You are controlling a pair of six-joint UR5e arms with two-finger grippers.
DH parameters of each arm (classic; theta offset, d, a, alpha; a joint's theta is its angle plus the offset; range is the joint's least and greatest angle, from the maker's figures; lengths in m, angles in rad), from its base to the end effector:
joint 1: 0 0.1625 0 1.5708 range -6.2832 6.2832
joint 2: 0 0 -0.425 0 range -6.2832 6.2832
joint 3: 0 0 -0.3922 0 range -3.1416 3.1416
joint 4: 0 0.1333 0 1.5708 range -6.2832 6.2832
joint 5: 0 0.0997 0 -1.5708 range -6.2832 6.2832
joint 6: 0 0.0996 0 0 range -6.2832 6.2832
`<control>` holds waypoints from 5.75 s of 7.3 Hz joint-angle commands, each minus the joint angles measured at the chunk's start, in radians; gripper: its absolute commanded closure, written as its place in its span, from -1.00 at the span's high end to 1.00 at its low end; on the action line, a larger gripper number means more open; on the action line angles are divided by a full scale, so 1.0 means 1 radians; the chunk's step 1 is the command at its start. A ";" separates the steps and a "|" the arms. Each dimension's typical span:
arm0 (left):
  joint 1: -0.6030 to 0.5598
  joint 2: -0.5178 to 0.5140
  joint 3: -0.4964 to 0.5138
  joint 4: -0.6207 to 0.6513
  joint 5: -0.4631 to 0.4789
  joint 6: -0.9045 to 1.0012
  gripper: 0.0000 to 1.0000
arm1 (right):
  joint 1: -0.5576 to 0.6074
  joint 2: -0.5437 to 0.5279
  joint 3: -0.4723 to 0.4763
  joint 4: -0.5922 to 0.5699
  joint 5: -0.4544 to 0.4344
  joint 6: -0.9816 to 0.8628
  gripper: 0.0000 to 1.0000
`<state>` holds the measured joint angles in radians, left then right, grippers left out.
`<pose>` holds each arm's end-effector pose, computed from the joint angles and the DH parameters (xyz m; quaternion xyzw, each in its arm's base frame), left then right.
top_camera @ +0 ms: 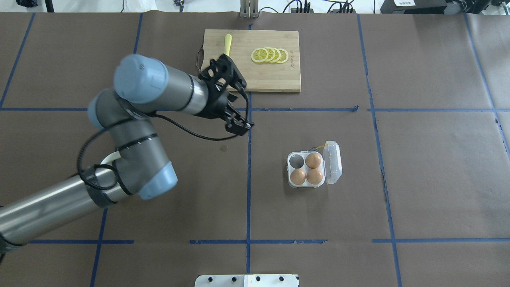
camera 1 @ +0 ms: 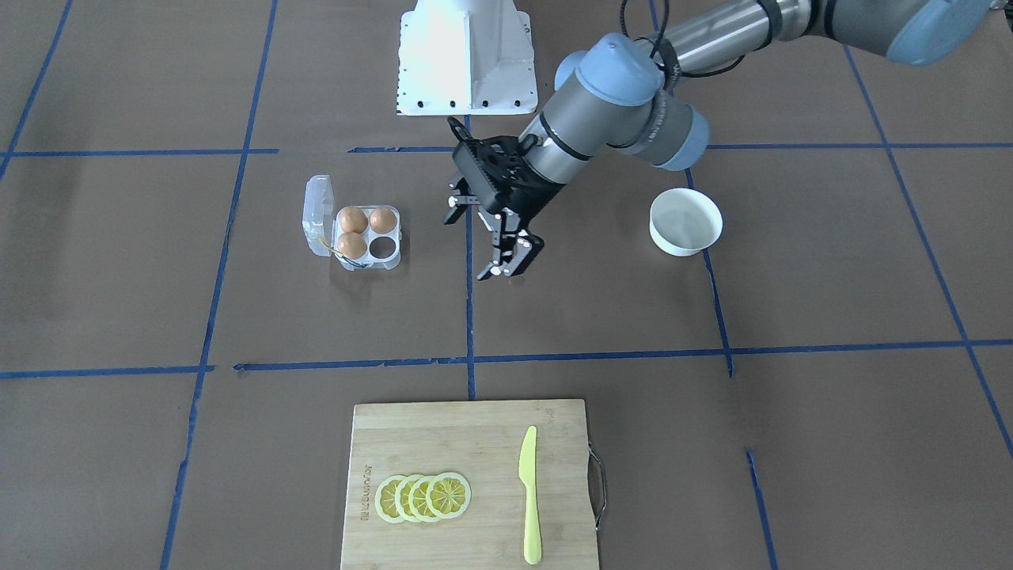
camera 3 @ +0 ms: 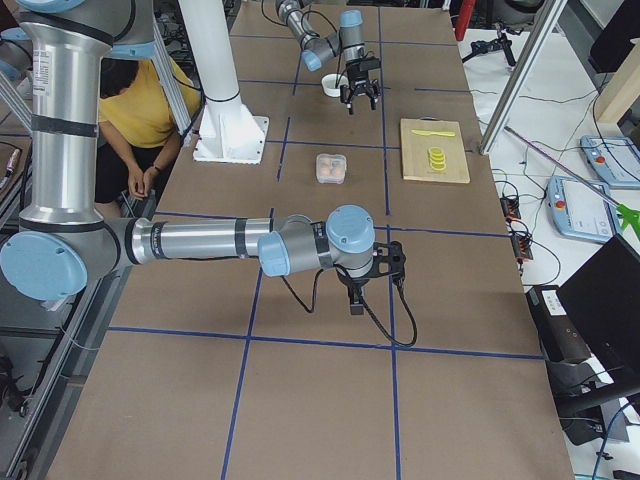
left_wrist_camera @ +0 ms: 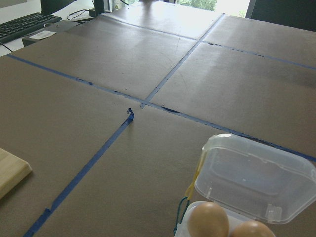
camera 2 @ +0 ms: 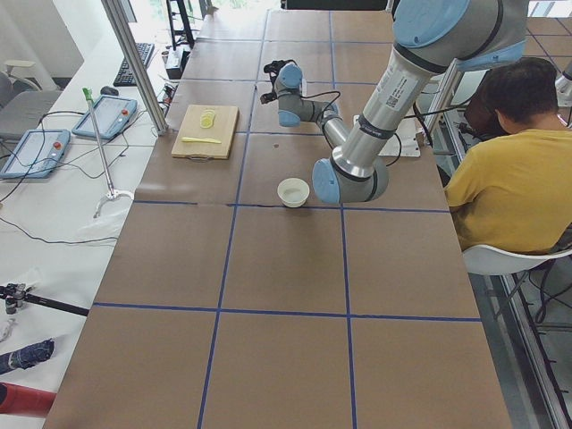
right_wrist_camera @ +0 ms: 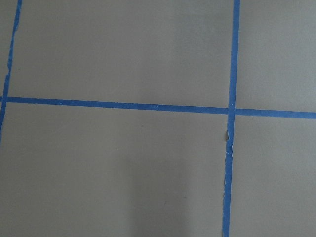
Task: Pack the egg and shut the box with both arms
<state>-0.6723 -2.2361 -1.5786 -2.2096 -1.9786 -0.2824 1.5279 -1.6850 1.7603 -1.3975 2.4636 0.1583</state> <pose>0.4759 -0.4987 0.1794 0.4068 0.4658 0.3530 0.7021 0.0362 -0.4566 0.5912 0.0682 -0.4375 -0.0018 0.8966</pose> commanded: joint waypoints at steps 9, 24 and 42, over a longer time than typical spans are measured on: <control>-0.863 0.587 0.002 0.544 -0.084 0.528 1.00 | 0.000 -0.001 -0.019 0.002 0.000 0.001 1.00; -0.941 0.584 -0.024 0.709 -0.370 0.532 1.00 | -0.737 0.086 0.125 0.673 -0.341 1.301 -0.69; -0.938 0.609 -0.020 0.705 -0.370 0.536 1.00 | -0.059 0.072 0.094 -0.341 -0.273 -0.235 1.00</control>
<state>-1.6109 -1.6329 -1.5988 -1.5061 -2.3486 0.2532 1.3482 -1.5638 1.8555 -1.6562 2.1518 0.1286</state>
